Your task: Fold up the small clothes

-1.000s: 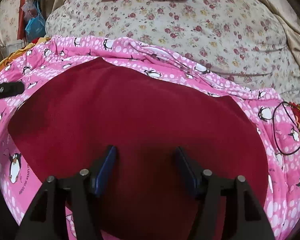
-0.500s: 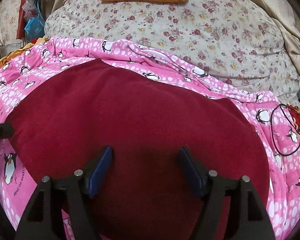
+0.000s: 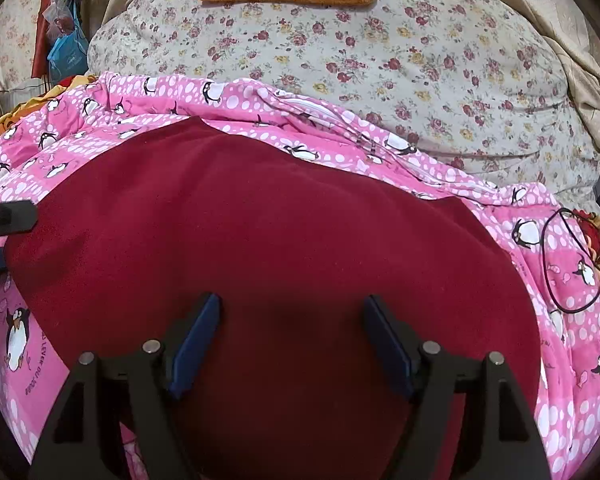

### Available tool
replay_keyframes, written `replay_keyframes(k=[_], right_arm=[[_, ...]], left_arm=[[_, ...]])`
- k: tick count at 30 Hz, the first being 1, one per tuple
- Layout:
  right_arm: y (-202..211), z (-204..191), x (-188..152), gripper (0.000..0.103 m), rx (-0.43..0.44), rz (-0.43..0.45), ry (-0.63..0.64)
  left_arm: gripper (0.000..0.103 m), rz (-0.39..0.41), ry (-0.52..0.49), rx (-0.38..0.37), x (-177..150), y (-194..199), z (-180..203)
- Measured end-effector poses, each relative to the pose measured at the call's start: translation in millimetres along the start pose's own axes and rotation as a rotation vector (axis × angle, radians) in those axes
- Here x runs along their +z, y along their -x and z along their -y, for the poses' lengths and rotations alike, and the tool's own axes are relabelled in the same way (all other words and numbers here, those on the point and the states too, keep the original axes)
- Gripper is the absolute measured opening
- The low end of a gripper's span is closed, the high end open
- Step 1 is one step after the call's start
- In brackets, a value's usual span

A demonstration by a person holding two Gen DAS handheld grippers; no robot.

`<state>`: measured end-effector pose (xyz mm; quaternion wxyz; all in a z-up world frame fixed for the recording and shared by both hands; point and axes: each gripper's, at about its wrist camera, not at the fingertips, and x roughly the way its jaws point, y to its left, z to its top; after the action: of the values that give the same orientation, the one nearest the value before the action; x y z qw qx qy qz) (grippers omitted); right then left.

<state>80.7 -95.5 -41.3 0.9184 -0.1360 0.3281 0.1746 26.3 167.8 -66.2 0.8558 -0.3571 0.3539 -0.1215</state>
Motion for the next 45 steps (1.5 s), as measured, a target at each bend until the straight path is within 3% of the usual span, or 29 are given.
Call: replay_keyframes(k=[2,5,10,14,17,24,30,45], right_arm=[[0.0,0.1,0.2,0.078,-0.001,0.0,0.002],[0.1,-0.1,0.2,0.078,0.0,0.0,0.001],[0.3,0.0,-0.1,0.078,0.0,0.001,0.002],[-0.8,3.1,0.8,0.078,0.002,0.007,-0.003],[-1.0,3.8,1.2,0.079,0.002,0.008,-0.003],[-0.8,5.0,1.7,0.079,0.001,0.008,0.0],[-0.9,5.6,2.0,0.08,-0.001,0.01,0.001],[0.4,6.8,1.2,0.08,-0.017,0.017,0.0]], left_arm=[[0.048,-0.023,0.001,-0.041,-3.0,0.4,0.4],[0.04,-0.033,-0.011,-0.01,-3.0,-2.8,-1.2],[0.04,0.013,-0.013,0.059,9.2,-3.6,-1.3],[0.04,0.008,0.037,0.039,12.8,-7.3,-12.2],[0.04,0.003,0.017,0.035,9.5,-5.9,-8.8],[0.04,0.017,-0.099,0.157,1.1,-6.3,6.4],[0.04,0.011,-0.168,0.214,-4.2,-10.9,13.0],[0.04,0.01,-0.161,0.212,-4.8,-10.5,12.9]])
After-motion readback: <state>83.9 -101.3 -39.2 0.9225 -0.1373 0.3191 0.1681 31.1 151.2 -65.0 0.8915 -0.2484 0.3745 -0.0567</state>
